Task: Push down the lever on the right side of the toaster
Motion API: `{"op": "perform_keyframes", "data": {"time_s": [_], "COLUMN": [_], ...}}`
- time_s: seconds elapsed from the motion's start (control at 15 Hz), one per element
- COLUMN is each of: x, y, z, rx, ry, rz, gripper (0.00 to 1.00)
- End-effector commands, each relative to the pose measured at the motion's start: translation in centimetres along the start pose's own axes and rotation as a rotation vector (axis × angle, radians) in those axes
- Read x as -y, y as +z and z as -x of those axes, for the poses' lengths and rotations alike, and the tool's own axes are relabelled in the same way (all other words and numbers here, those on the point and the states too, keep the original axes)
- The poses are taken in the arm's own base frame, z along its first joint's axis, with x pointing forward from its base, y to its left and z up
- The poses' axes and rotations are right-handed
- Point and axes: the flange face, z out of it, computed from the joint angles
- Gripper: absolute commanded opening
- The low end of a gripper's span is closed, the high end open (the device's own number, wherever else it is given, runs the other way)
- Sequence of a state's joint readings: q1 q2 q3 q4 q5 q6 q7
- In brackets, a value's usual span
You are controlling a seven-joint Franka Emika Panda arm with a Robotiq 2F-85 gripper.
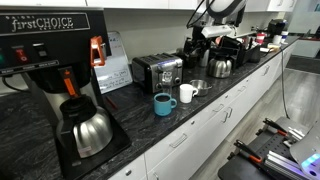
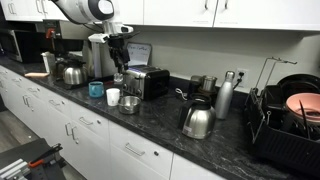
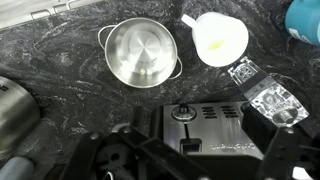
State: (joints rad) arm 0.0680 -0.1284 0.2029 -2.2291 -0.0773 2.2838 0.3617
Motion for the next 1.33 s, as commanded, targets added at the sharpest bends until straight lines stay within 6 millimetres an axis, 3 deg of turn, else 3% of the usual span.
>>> {"op": "perform_keyframes", "data": {"time_s": [0.0, 0.53, 1.27], "x": [0.0, 0.0, 1.2], "y": [-0.1, -0.1, 3.9], "z": [0.0, 0.0, -4.2], "rx": [0.0, 0.0, -0.216], "ry": [0.0, 0.0, -0.003], "rz": [0.0, 0.0, 0.019], "gripper": [1.0, 1.0, 1.0]}}
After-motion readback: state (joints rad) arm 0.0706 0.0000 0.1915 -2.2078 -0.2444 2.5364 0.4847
